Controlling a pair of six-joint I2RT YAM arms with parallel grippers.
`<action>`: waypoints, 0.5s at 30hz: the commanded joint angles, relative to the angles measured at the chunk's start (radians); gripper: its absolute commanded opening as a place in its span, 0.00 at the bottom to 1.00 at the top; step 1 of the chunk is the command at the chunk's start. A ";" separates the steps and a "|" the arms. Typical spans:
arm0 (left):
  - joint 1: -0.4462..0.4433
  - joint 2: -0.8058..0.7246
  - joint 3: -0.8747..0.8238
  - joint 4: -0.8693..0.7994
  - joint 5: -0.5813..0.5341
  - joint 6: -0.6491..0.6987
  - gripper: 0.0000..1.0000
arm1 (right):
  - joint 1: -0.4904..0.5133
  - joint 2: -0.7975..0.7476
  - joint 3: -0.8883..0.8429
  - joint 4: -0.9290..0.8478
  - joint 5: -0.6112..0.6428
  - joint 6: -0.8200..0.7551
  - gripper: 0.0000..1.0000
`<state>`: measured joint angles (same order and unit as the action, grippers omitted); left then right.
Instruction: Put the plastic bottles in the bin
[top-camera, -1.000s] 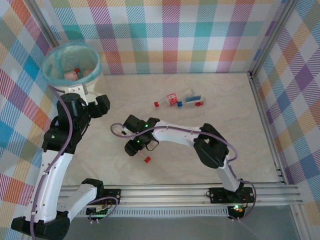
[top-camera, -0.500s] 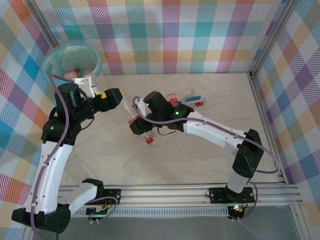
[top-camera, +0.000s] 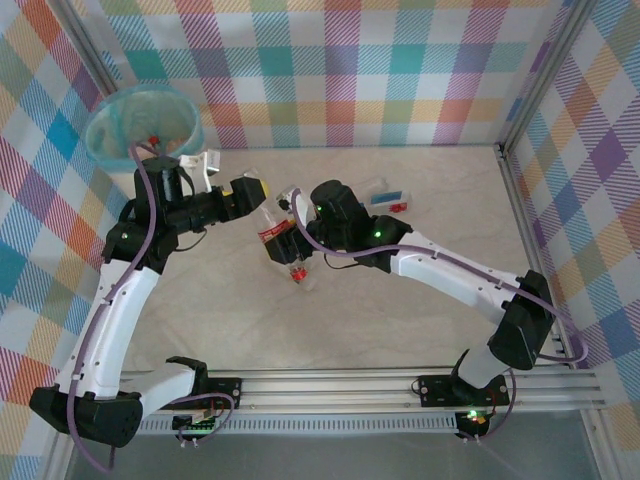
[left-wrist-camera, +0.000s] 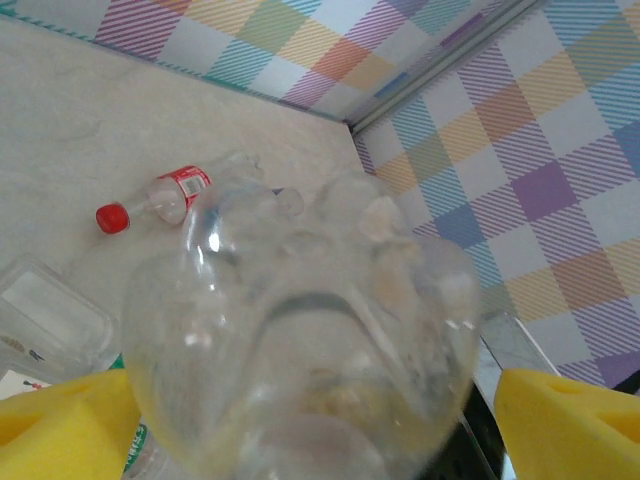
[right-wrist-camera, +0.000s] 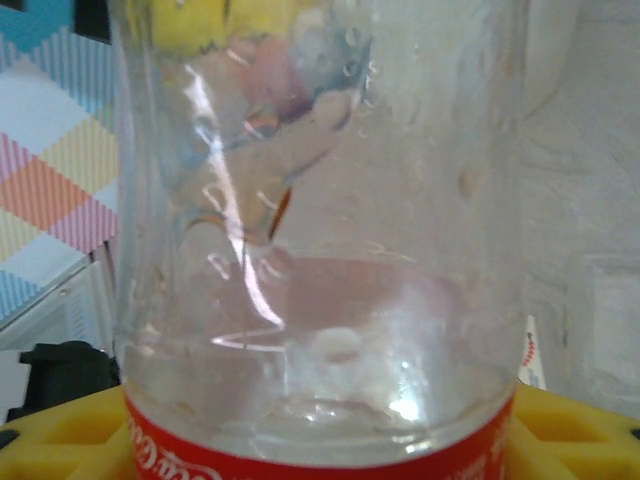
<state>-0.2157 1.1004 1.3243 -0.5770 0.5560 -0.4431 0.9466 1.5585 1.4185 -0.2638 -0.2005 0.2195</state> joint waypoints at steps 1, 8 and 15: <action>-0.014 -0.010 -0.001 0.033 -0.004 -0.011 0.88 | 0.006 -0.035 -0.017 0.096 -0.089 -0.022 0.62; -0.014 -0.018 0.000 0.078 -0.004 -0.047 0.67 | 0.006 -0.035 -0.020 0.094 -0.089 -0.028 0.64; -0.014 -0.054 0.007 0.093 -0.124 -0.059 0.49 | 0.006 -0.047 -0.017 0.083 -0.099 -0.024 0.69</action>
<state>-0.2226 1.0836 1.3243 -0.5423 0.5137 -0.4873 0.9466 1.5555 1.4059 -0.1993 -0.2695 0.2150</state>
